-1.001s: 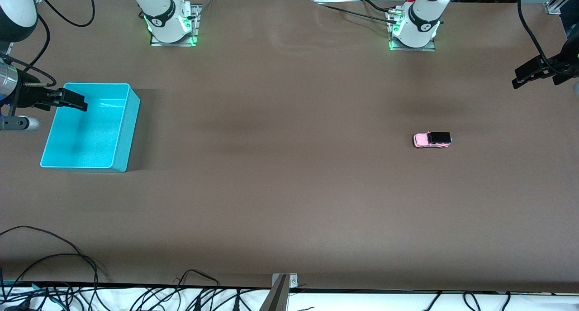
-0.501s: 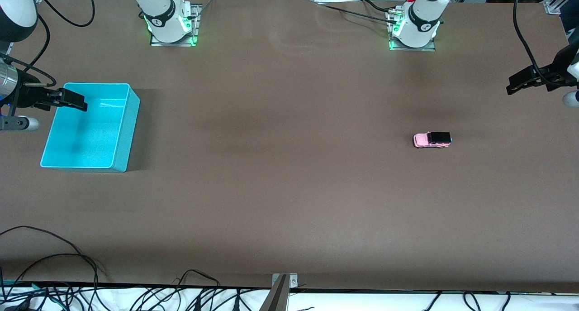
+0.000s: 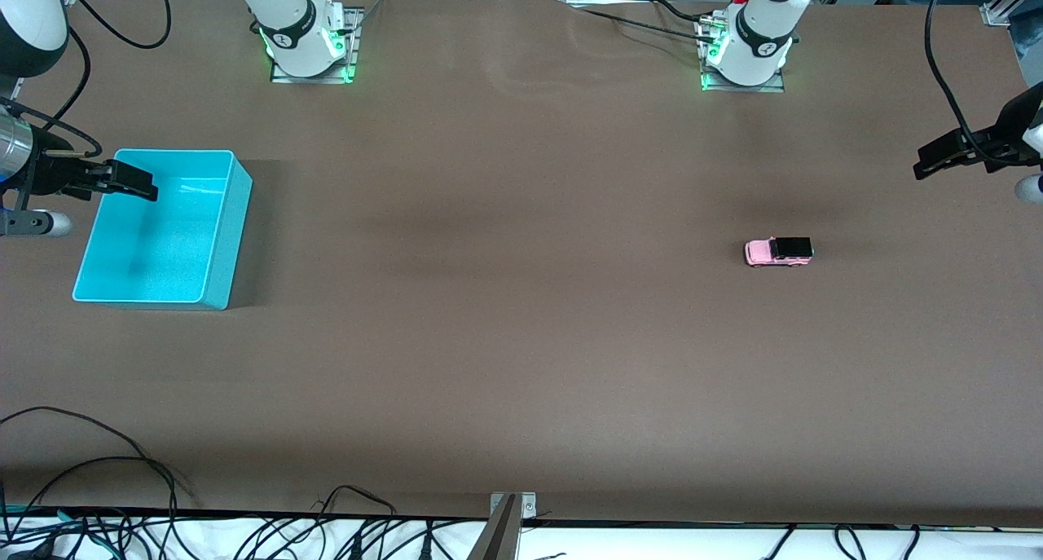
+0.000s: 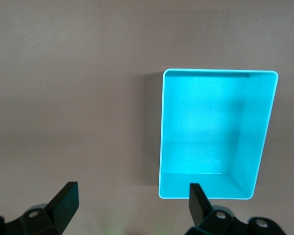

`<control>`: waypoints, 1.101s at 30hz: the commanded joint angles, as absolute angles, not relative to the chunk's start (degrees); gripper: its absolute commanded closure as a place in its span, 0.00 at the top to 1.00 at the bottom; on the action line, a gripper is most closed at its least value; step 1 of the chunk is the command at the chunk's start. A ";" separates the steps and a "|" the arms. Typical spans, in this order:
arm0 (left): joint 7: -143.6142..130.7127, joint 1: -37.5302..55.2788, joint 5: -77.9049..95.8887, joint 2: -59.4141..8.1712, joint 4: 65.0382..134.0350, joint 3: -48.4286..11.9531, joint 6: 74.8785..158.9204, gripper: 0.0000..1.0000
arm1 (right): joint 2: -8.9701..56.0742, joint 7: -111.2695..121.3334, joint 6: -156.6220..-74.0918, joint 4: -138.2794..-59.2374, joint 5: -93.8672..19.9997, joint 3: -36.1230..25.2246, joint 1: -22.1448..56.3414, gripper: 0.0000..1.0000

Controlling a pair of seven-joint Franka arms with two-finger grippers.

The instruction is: Wind and store pink jeep toy

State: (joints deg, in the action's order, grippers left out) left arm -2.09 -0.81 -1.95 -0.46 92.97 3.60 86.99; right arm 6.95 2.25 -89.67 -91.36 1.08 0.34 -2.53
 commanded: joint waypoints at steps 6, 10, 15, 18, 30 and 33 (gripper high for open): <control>-1.49 -0.35 -1.41 -4.39 97.11 3.16 96.93 1.00 | 6.50 1.67 -90.35 -92.11 1.85 0.53 -2.81 1.00; -1.50 -0.44 -1.50 -5.18 100.54 3.16 98.52 1.00 | 6.59 1.67 -90.44 -92.11 1.85 0.53 -2.81 1.00; -0.88 -0.96 -1.67 -7.73 103.01 3.16 101.07 1.00 | 6.77 1.67 -90.44 -92.11 1.85 0.53 -2.81 1.00; -0.01 -1.76 -1.58 -7.74 104.67 3.25 105.01 1.00 | 6.94 1.67 -90.44 -92.11 1.85 0.53 -2.81 1.00; 3.25 -2.02 -1.32 -7.65 116.88 3.25 119.52 1.00 | 6.94 1.67 -90.44 -92.02 1.85 0.53 -2.72 1.00; 3.34 -2.02 -1.32 -7.56 121.10 3.25 123.92 1.00 | 6.94 1.67 -90.35 -92.02 1.85 0.53 -2.72 1.00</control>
